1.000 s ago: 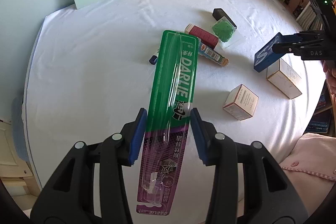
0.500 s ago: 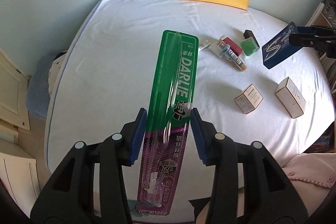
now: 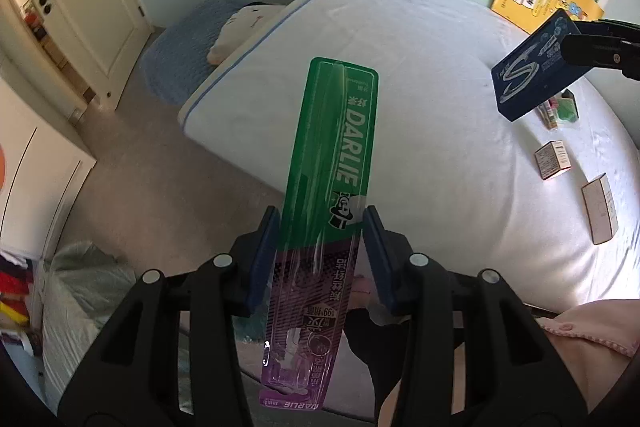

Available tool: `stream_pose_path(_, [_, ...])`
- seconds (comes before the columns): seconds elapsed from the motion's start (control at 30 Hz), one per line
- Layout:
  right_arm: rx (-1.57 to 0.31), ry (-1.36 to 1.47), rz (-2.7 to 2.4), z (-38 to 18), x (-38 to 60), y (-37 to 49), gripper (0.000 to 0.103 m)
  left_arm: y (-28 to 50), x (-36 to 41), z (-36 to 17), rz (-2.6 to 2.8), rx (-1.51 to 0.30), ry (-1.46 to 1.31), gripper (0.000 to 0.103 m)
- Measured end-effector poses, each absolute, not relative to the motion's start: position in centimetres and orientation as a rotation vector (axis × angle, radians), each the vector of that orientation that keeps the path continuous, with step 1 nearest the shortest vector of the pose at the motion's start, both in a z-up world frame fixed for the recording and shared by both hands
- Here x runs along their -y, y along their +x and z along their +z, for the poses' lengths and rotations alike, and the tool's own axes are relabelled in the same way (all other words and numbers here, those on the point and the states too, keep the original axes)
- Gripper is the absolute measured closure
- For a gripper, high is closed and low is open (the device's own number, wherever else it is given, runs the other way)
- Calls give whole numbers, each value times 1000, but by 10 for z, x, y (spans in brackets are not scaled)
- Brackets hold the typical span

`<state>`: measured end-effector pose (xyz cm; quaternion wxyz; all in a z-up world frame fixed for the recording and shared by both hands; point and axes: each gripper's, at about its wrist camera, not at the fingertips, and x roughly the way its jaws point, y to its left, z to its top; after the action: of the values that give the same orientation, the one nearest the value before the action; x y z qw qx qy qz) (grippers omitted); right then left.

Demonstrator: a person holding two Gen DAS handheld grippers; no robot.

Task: Collect trash
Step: 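Carry the toothbrush package with the left tool while the right tool carries the gum tin to the bin, then open the left tool over the teal bin while the right tool drops the gum tin in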

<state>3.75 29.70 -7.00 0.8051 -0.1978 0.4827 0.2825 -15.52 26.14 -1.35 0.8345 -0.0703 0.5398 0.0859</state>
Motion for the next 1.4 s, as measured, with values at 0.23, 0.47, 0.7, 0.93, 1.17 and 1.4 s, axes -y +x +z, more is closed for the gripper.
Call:
stream_pose_path(0.23, [-1076, -546, 805, -100, -389, 39, 50, -210, -309, -32, 335, -1160, -284, 63])
stream_pose_path(0.47, [-1124, -639, 970, -134, -469, 33, 50, -252, -348, -58, 431, -1180, -429, 63])
stream_pose_path(0.7, [-1185, -721, 1086, -169, -527, 22, 50, -288, -374, -78, 507, -1194, -545, 62])
stream_pose_path(0.93, [-1228, -780, 1164, -193, -560, 5, 49, -308, -389, -93, 556, -1196, -618, 62])
stream_pose_path(1.17, [-1272, -820, 1206, -214, -582, 1, 21, -317, -400, -114, 624, -1260, -667, 32])
stream_pose_path(1.4, [-1281, -829, 1184, -216, -585, 8, 21, -330, -402, -124, 660, -1288, -699, 31])
